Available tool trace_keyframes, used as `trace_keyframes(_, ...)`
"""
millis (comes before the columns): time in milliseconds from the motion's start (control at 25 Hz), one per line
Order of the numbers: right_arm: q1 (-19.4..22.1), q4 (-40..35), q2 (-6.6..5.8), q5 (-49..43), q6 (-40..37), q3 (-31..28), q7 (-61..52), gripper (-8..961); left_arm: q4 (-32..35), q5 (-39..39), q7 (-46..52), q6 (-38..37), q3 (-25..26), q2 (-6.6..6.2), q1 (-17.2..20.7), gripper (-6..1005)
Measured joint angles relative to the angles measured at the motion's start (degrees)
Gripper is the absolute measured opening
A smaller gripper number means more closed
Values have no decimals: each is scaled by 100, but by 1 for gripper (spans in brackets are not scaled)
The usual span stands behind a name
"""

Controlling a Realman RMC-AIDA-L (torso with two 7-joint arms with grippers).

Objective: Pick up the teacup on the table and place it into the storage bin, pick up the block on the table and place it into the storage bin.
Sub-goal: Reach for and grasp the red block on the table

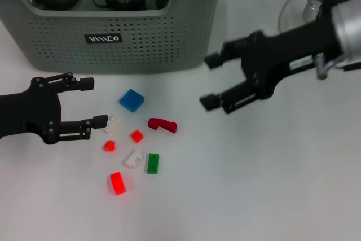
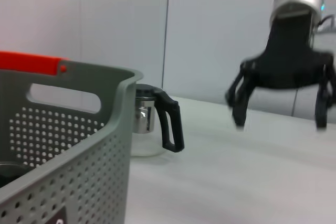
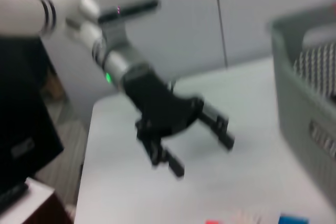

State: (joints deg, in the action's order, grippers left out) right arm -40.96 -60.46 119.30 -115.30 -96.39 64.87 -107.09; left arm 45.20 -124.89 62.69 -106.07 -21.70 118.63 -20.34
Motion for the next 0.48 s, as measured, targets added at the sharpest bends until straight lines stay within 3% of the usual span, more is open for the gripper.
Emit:
trace_keyframes(200, -581, 940, 92, -635, 609, 362, 32, 900, -32, -51, 22, 47, -114, 0, -39, 826)
trace_keyframes(480, -1130, 1717, 144, -621, 1882, 1539, 23, 877, -61, -141, 24, 73, -72, 10, 24, 826)
